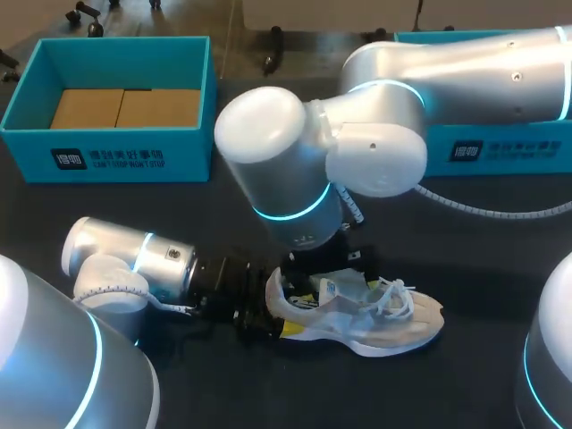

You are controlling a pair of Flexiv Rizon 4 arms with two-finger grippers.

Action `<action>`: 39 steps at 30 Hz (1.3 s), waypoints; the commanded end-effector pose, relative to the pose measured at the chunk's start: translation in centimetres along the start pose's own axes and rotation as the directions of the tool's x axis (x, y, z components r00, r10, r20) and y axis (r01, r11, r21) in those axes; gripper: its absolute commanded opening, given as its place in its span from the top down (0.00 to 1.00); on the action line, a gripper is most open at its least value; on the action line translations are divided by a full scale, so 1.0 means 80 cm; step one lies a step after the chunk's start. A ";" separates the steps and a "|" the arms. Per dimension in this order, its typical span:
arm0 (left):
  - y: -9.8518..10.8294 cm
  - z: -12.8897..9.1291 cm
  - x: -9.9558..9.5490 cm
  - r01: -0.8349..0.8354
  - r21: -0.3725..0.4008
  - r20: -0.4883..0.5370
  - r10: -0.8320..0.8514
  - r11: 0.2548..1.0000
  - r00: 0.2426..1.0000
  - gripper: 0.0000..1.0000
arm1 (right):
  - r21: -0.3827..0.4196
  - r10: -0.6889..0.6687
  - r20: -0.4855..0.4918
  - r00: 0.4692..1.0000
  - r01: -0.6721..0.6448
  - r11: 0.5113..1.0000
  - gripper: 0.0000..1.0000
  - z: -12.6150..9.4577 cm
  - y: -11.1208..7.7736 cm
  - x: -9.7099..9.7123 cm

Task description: Take the shoe out of the shoebox, open the shoe tongue, remove and reinsert the insole, then place the shoe into the shoebox

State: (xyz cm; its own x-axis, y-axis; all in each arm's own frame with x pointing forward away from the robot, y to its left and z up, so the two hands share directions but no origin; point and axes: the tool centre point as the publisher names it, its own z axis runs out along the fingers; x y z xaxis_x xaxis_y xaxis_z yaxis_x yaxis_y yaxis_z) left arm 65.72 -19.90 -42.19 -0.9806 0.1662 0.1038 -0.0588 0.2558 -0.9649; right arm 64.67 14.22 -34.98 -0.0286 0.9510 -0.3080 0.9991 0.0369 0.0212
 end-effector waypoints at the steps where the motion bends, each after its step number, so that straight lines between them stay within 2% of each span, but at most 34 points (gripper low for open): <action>1: 0.003 -0.001 -0.004 0.000 -0.001 -0.002 0.000 1.000 1.000 1.00 | -0.032 0.325 0.183 0.928 -0.325 0.945 0.00 0.010 -0.004 -0.001; 9: 0.003 -0.001 -0.004 0.000 -0.001 -0.002 0.000 1.000 1.000 1.00 | -0.023 0.379 0.144 0.914 -0.380 0.925 0.00 0.019 -0.007 -0.016; 13: 0.003 -0.001 -0.004 0.000 -0.001 -0.002 0.000 1.000 1.000 1.00 | -0.034 0.418 0.128 0.899 -0.418 0.908 0.00 0.007 -0.013 -0.026; 21: 0.003 -0.001 -0.004 0.000 -0.001 -0.002 0.000 1.000 1.000 1.00 | -0.072 0.443 0.122 0.888 -0.437 0.896 0.00 -0.022 -0.023 -0.030; 27: 0.003 -0.001 -0.004 0.000 -0.001 -0.002 0.000 1.000 1.000 1.00 | -0.074 0.461 0.098 0.882 -0.455 0.887 0.00 -0.020 -0.017 -0.047; 29: 0.003 -0.001 -0.004 0.000 -0.001 -0.002 0.000 1.000 1.000 1.00 | -0.051 0.468 0.060 0.882 -0.466 0.884 0.00 -0.018 -0.016 -0.051; 35: 0.003 -0.001 -0.004 0.000 -0.001 -0.002 0.000 1.000 1.000 1.00 | -0.036 0.452 0.040 0.891 -0.450 0.892 0.00 -0.016 -0.019 -0.035; 37: 0.003 -0.001 -0.004 0.000 -0.001 -0.002 0.000 1.000 1.000 1.00 | -0.027 0.450 0.032 0.892 -0.449 0.893 0.16 -0.018 -0.020 -0.033; 39: 0.003 -0.001 -0.004 0.000 -0.001 -0.002 0.000 1.000 1.000 1.00 | -0.021 0.456 0.018 0.890 -0.456 0.890 0.20 -0.024 -0.025 -0.031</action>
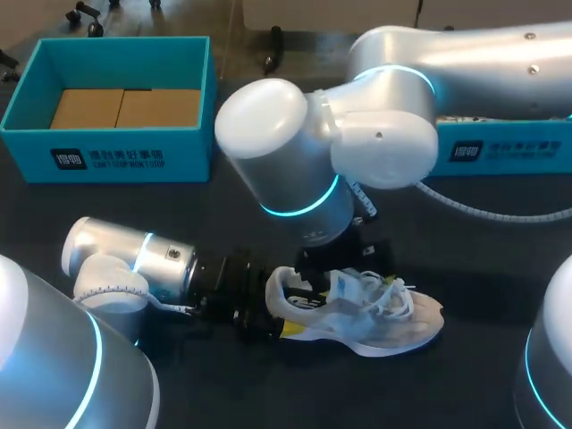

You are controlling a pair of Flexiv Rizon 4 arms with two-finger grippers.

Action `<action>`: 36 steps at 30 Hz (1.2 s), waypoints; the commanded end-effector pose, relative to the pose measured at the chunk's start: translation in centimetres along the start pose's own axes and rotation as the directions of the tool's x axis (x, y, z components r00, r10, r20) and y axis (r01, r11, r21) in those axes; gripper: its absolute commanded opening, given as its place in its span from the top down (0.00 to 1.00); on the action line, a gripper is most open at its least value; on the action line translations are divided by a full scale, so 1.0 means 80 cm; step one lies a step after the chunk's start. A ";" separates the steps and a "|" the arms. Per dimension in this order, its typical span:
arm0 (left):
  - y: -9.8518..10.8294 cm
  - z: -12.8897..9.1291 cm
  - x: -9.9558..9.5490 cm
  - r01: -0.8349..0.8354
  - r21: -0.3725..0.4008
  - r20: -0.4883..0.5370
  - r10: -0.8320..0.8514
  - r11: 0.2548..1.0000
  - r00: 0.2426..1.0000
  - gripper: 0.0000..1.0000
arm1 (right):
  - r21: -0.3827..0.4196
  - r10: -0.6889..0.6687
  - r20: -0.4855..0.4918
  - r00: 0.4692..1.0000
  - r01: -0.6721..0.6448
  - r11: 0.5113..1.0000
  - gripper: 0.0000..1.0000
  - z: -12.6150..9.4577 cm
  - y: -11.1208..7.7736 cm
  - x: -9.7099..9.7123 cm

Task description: Take the shoe out of the shoebox, open the shoe tongue, remove and reinsert the insole, then place the shoe into the shoebox

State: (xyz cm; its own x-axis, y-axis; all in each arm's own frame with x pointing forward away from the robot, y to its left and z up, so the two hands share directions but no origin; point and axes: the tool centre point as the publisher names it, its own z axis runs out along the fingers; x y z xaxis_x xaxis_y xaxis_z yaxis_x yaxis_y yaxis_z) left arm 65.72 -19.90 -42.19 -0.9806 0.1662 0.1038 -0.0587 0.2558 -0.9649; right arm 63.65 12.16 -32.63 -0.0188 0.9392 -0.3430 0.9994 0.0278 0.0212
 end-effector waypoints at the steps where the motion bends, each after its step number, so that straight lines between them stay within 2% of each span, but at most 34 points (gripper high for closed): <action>1: 0.003 -0.001 -0.003 0.000 -0.001 -0.002 0.000 1.000 1.000 1.00 | -0.006 0.450 -0.017 0.893 -0.450 0.893 0.24 -0.006 -0.014 0.002; 5: 0.003 -0.001 -0.003 0.000 -0.001 -0.002 0.000 1.000 1.000 1.00 | 0.004 0.459 -0.033 0.888 -0.459 0.888 0.50 -0.014 -0.021 0.002; 14: 0.003 -0.001 -0.003 0.000 -0.001 -0.002 0.000 1.000 1.000 1.00 | 0.053 0.441 -0.076 0.894 -0.438 0.897 0.54 -0.016 -0.024 0.004; 17: 0.003 -0.001 -0.003 0.000 -0.001 -0.002 0.000 1.000 1.000 1.00 | 0.058 0.427 -0.083 0.900 -0.423 0.904 0.58 -0.015 -0.022 0.003; 24: 0.003 -0.001 -0.003 0.000 -0.001 -0.002 0.000 1.000 1.000 1.00 | 0.085 0.403 -0.121 0.907 -0.395 0.915 0.59 -0.005 -0.016 0.000; 27: 0.003 -0.001 -0.003 0.000 -0.001 -0.002 0.000 1.000 1.000 1.00 | 0.090 0.401 -0.144 0.905 -0.392 0.916 0.73 -0.003 -0.016 -0.006; 29: 0.003 -0.001 -0.003 0.000 -0.001 -0.002 0.000 1.000 1.000 1.00 | 0.090 0.397 -0.158 0.904 -0.387 0.918 0.77 -0.005 -0.017 -0.012; 32: 0.003 -0.001 -0.003 0.000 -0.001 -0.002 0.000 1.000 1.000 1.00 | 0.090 0.387 -0.177 0.905 -0.377 0.922 1.00 -0.007 -0.017 -0.020; 36: 0.003 -0.001 -0.003 0.000 -0.001 -0.002 0.000 1.000 1.000 1.00 | 0.103 0.385 -0.189 0.903 -0.372 0.923 1.00 -0.006 -0.019 -0.028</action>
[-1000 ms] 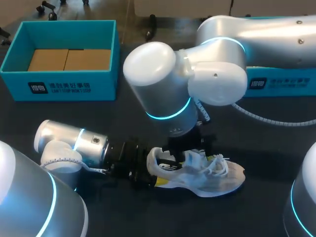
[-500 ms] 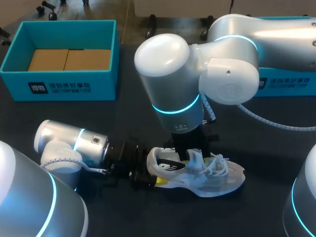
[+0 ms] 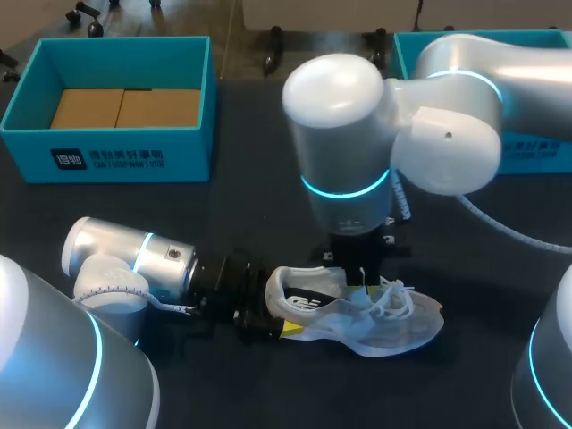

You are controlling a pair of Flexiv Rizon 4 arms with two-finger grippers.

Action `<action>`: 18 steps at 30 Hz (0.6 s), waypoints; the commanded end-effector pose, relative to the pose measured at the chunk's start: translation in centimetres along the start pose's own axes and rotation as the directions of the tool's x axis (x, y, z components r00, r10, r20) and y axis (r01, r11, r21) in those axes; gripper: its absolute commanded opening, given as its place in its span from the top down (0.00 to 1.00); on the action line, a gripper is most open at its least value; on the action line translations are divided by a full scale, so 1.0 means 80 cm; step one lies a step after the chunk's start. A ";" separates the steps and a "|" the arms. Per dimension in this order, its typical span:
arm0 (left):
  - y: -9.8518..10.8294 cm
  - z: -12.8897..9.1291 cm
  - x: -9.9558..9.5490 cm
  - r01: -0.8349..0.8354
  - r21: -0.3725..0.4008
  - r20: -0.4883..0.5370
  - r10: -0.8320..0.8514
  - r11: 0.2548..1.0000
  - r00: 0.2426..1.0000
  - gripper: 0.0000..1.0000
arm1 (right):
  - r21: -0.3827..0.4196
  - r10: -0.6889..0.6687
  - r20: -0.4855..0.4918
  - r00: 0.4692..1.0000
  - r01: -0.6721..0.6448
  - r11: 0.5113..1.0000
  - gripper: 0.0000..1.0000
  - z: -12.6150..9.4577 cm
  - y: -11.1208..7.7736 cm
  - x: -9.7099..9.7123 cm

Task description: Take the shoe out of the shoebox, open the shoe tongue, remove and reinsert the insole, then place the shoe into the shoebox

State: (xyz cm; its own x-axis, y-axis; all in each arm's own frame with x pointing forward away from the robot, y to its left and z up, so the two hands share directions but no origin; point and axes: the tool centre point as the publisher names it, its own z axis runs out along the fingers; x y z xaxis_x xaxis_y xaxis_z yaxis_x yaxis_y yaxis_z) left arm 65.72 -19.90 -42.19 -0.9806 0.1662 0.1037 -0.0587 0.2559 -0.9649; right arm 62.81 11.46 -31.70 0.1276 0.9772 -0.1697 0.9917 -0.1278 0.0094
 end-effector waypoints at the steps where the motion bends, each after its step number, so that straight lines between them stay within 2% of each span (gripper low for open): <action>1: 0.003 -0.001 -0.003 0.000 -0.001 -0.002 0.000 1.000 1.000 1.00 | -0.001 0.241 -0.040 0.970 -0.242 0.970 1.00 0.000 -0.006 -0.019; 7: 0.003 -0.001 -0.003 0.000 -0.001 -0.002 0.000 1.000 1.000 1.00 | 0.001 0.261 -0.112 0.959 -0.263 0.965 1.00 -0.009 -0.013 -0.042; 10: 0.003 -0.001 -0.003 0.000 -0.001 -0.002 0.000 1.000 1.000 1.00 | 0.023 0.252 -0.217 0.943 -0.254 0.967 1.00 -0.008 -0.012 -0.057; 18: 0.003 -0.001 -0.003 0.000 -0.001 -0.002 0.000 1.000 1.000 1.00 | 0.023 0.252 -0.217 0.943 -0.254 0.967 1.00 -0.008 -0.012 -0.057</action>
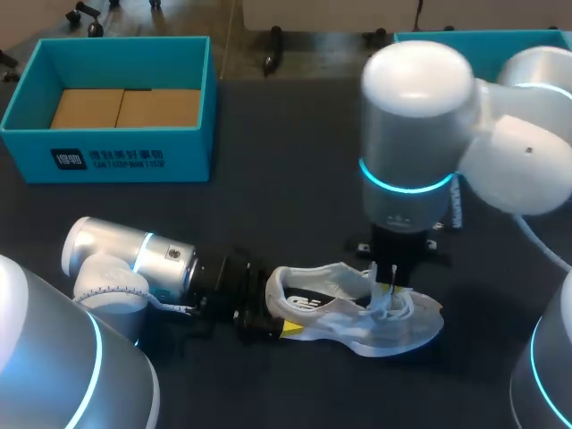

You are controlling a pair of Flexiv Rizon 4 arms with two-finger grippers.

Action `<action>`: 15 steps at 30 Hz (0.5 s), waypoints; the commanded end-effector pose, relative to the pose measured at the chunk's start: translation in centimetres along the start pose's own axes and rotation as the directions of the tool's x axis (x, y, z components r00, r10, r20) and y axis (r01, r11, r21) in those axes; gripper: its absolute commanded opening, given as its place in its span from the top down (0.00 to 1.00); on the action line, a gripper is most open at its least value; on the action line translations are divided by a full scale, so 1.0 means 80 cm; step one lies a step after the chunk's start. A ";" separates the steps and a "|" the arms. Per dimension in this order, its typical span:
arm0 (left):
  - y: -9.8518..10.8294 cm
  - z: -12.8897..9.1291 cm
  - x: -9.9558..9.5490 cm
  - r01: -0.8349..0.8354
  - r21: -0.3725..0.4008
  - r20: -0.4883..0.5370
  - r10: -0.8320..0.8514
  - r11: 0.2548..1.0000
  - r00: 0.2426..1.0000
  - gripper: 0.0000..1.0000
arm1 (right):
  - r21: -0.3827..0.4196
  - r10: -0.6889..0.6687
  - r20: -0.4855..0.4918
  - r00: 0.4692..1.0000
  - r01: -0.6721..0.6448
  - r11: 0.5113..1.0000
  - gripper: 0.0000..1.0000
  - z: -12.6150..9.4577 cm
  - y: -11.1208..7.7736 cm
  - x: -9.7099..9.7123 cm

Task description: Take the shoe out of the shoebox, open the shoe tongue, remove and reinsert the insole, then place the shoe into the shoebox

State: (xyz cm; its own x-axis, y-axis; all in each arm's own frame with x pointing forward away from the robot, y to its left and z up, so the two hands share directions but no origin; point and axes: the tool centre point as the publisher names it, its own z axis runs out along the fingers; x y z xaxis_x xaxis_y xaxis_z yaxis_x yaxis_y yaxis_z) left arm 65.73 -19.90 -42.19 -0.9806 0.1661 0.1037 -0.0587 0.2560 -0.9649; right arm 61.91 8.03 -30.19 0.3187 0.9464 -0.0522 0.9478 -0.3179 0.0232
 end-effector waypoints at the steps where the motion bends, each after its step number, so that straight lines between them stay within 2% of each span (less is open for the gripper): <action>1: 0.003 -0.001 -0.003 0.000 -0.001 -0.002 0.000 1.000 1.000 1.00 | -0.003 0.061 -0.107 0.992 -0.062 0.998 1.00 0.002 -0.004 -0.012; 7: 0.003 -0.001 -0.003 0.000 -0.001 -0.002 0.000 1.000 1.000 1.00 | -0.003 0.061 -0.107 0.992 -0.062 0.998 1.00 0.002 -0.004 -0.012; 12: 0.003 -0.001 -0.003 0.000 -0.001 -0.002 0.000 1.000 1.000 1.00 | 0.054 -0.002 -0.142 0.990 0.010 0.998 1.00 0.010 0.007 -0.030; 15: 0.003 -0.001 -0.003 0.000 -0.001 -0.002 0.000 1.000 1.000 1.00 | 0.090 -0.042 -0.203 0.978 0.062 0.994 1.00 0.016 0.014 -0.041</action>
State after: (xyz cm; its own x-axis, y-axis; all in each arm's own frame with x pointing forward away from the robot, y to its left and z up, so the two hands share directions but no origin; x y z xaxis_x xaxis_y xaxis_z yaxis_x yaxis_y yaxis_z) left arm 65.73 -19.90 -42.19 -0.9806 0.1661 0.1036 -0.0586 0.2560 -0.9649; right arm 61.42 6.06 -30.55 0.2857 0.9578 0.0315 0.9581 -0.2848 -0.0308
